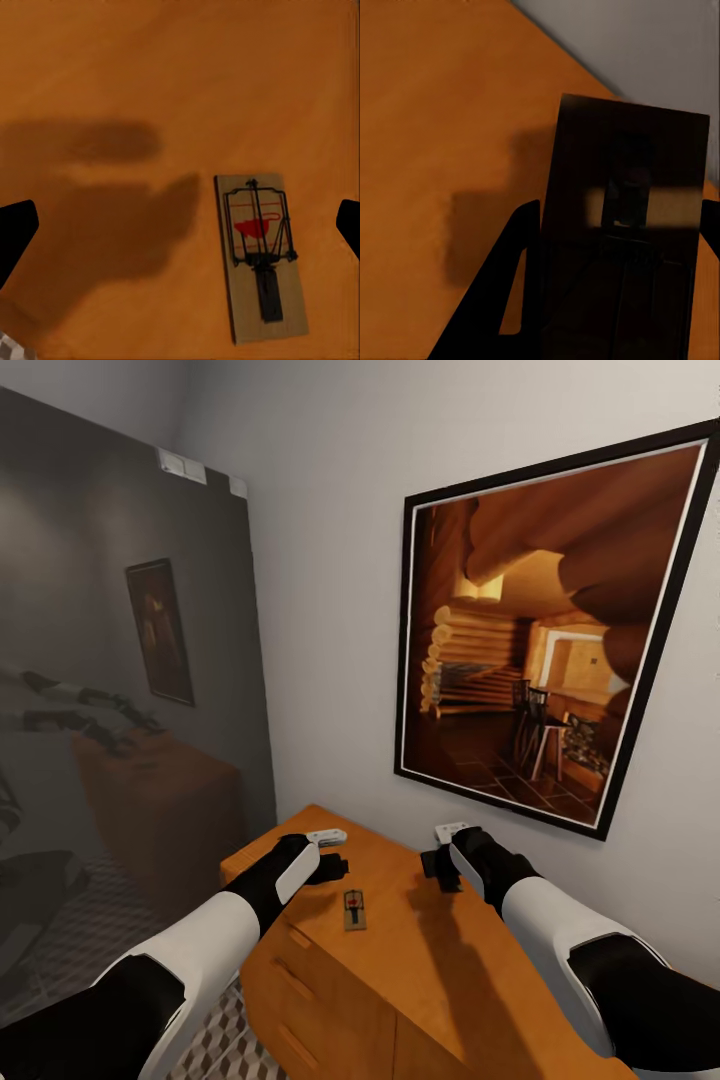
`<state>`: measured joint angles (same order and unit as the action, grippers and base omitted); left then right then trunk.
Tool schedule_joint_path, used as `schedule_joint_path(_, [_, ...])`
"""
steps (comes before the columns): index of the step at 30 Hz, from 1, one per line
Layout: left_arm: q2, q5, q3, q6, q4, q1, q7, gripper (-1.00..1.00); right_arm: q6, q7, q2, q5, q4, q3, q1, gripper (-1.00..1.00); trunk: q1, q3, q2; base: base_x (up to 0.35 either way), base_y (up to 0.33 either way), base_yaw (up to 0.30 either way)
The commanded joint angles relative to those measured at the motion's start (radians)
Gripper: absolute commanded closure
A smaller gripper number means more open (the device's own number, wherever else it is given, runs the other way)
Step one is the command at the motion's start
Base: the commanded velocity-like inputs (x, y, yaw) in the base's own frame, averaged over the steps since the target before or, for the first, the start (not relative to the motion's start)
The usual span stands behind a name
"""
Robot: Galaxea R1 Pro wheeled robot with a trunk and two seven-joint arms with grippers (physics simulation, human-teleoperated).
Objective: Take the four mousetraps from the cabinet in the bathroom and place them on the bathroom floor. Make sure all four end up on the same floor surface, and ensure that at least two of them are either under or directly next to the same bathroom sink.
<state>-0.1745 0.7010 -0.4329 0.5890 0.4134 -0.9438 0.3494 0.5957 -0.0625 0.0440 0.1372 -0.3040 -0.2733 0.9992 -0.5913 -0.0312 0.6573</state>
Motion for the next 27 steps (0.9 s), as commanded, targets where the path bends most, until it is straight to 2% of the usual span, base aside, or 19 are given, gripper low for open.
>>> schedule_joint_path(1, [0.000,0.009,-0.004,0.002,0.001,-0.001,0.009,-1.00,0.004,0.001,-0.001,0.012,-0.001,-0.008,0.001,1.00,-0.001,-0.002,0.002,0.056,-0.118,0.000])
schedule_joint_path(19, [0.000,0.009,-0.004,0.002,0.001,-0.001,0.009,-1.00,0.004,0.001,-0.001,0.012,-0.001,-0.007,0.001,1.00,-0.001,-0.002,0.002,0.006,-0.017,0.000])
schedule_joint_path(27, [0.000,0.009,-0.004,0.002,0.001,-0.001,0.010,-1.00,0.004,0.001,-0.001,0.012,-0.001,-0.007,0.001,1.00,-0.001,-0.002,0.002,-0.085,-0.151,0.000])
